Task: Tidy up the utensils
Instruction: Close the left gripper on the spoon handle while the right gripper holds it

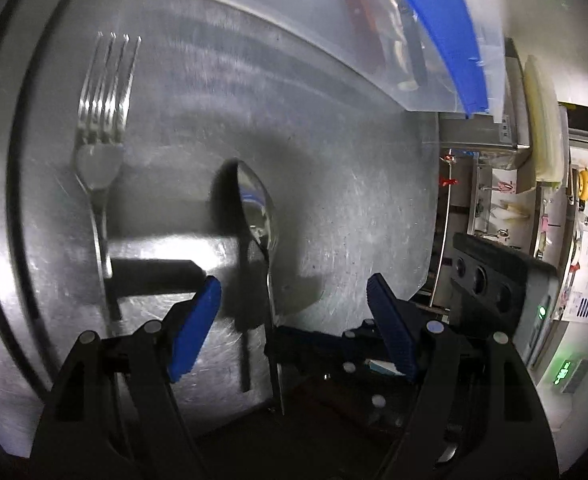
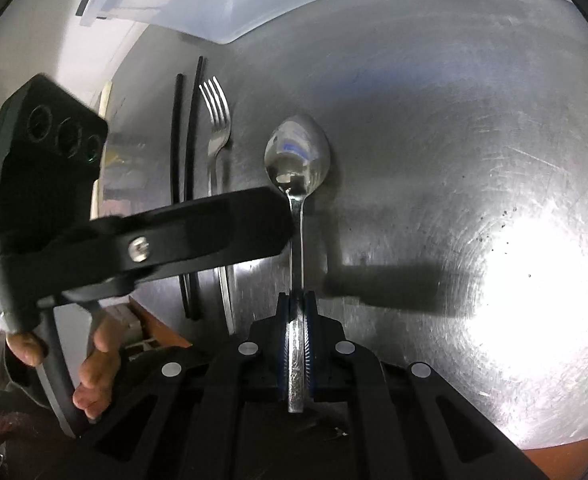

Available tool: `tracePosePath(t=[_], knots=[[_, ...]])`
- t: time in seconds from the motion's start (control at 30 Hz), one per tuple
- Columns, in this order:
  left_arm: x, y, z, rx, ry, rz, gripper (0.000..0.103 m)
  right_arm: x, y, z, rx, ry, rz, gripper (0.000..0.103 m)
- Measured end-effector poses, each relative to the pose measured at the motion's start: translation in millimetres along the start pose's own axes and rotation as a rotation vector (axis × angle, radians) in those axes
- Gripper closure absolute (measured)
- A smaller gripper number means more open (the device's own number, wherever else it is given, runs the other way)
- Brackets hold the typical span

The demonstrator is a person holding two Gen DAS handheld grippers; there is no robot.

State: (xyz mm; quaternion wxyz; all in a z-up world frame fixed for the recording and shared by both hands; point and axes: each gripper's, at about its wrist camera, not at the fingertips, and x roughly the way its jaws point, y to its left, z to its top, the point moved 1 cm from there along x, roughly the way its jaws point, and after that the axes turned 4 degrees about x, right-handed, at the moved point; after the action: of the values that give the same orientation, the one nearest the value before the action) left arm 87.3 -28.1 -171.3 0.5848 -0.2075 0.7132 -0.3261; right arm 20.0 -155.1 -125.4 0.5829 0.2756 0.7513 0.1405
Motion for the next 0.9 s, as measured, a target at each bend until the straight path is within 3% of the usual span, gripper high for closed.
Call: tracePosePath(t=[0.3,0.43,0.53,0.9], knots=[[17.4,-8.3,4.2,-0.016,0.023,0.024,0.034,15.0,8.0,-16.8,-0.027,0.018,0.035,0.094],[21.9,-7.5,4.7,-0.028,0.028,0.034,0.055,15.2,7.5,-19.4,-0.035,0.018,0.035,0.094],[25.3,-6.7,5.2,-0.034,0.033,0.030,0.066,17.1,6.4,-18.6,-0.041,0.020,0.029,0.094],[33.6,-5.2,5.6,-0.049,0.019,0.038,0.093,10.7,-3.3,-19.4,-0.025,0.025,0.020,0.094]])
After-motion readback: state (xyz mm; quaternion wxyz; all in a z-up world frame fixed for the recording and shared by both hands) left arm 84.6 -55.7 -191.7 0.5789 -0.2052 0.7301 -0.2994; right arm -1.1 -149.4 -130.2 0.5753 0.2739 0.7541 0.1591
